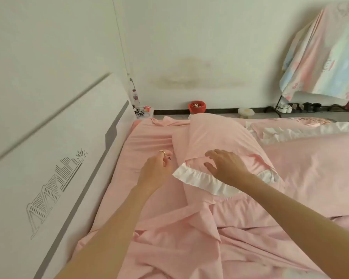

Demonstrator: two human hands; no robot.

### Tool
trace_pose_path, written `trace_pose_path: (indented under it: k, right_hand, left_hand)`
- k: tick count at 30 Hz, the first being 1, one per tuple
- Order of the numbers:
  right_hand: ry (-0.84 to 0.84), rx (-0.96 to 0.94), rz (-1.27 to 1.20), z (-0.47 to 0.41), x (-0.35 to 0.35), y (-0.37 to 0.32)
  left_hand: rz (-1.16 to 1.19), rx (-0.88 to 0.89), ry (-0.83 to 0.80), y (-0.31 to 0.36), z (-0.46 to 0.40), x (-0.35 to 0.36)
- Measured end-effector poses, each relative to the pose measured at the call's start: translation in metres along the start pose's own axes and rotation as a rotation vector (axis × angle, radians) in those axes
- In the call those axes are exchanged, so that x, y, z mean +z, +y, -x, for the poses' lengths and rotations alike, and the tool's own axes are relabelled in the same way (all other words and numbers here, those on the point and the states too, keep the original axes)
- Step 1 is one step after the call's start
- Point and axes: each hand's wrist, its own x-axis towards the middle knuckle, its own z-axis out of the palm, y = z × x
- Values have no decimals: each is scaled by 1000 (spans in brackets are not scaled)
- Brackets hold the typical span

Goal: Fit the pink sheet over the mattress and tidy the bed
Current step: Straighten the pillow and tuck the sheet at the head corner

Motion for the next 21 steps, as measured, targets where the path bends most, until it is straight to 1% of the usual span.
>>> trace_pose_path:
  k: [3,7,10,13,16,19,21]
  right_hand:
    - [-8,98,-45,-20,14,44]
    - [-107,274,-94,-63,38,115]
    - [-118,464,-225,-103,65,180]
    - [-82,657,-321,-131,94,235]
    - [-99,831,-448,-152,129,280]
    - [-163,972,-633,-162,155,308]
    - [-199,1050,-760,-165,172,323]
  left_hand:
    - [-4,-26,-73,8,-33,30]
    - [-36,-78,-163,15,-92,73]
    - [-101,-90,-180,15,-143,112]
    - [-123,-83,-186,11,-176,150]
    - [-102,-178,-206,1,-209,187]
    - [-106,-300,-179,-11,-239,211]
    - [-86,-349,-143,-18,-258,223]
